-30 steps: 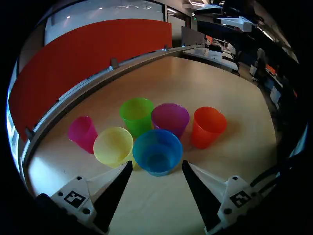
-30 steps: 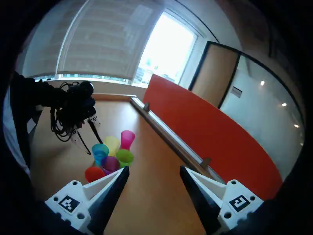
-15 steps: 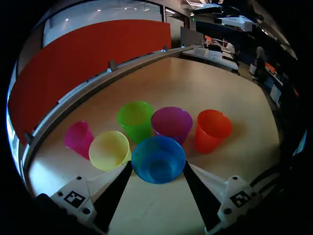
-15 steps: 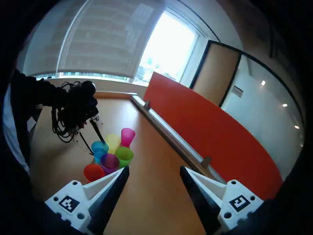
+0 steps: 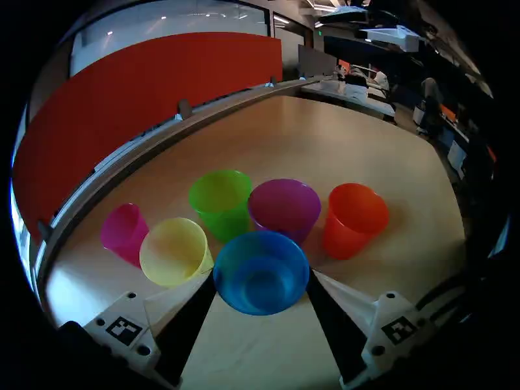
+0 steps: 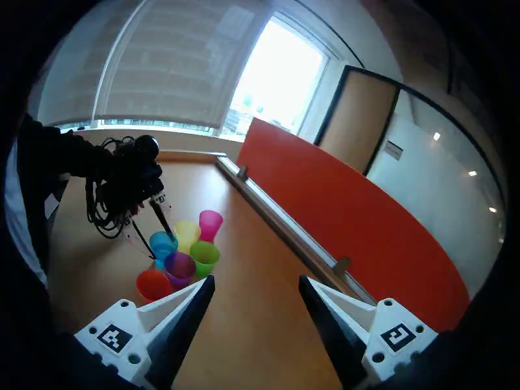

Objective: Pour water

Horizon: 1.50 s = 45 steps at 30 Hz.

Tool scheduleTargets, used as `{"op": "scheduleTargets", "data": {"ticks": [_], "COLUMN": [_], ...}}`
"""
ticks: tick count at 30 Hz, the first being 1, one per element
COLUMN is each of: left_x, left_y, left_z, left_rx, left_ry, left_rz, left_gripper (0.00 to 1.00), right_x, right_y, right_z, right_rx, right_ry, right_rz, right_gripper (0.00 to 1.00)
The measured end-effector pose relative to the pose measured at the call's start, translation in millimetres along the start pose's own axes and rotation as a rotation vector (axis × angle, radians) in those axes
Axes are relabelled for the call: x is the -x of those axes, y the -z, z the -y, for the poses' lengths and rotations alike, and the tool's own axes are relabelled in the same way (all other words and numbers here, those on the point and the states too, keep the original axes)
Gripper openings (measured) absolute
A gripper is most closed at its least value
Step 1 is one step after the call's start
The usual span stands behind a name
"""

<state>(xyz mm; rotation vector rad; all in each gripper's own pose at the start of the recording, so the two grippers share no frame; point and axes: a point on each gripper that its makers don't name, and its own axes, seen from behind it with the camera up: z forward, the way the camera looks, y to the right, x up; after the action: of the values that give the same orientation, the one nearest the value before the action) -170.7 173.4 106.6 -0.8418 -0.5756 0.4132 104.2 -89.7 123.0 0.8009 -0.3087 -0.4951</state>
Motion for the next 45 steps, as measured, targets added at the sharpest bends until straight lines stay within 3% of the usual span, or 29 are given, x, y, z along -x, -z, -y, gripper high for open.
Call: {"op": "scheduleTargets", "data": {"ticks": [29,35,45], "left_x": [-4,-15,-49], "left_y": [-0.8,6.7,32.2], "left_z": [-1.8,-1.3,1.9], "left_rx": [-0.028,-0.048,-0.077], "left_ry": [-0.006,0.021,0.068], "left_rz": [-0.044,-0.093,-0.224], "left_gripper": [0.89,0.89,0.89], "right_x": [-5,-8,-15], "right_y": [-5.2,-10.0,-21.2], "right_z": [0,2,7], "right_rx": [0.0,-0.01,-0.031], "right_ry": [-0.001,0.0,0.003], "right_rz": [-0.015,-0.02,-0.026], "right_gripper": [1.0,1.0,1.0]}}
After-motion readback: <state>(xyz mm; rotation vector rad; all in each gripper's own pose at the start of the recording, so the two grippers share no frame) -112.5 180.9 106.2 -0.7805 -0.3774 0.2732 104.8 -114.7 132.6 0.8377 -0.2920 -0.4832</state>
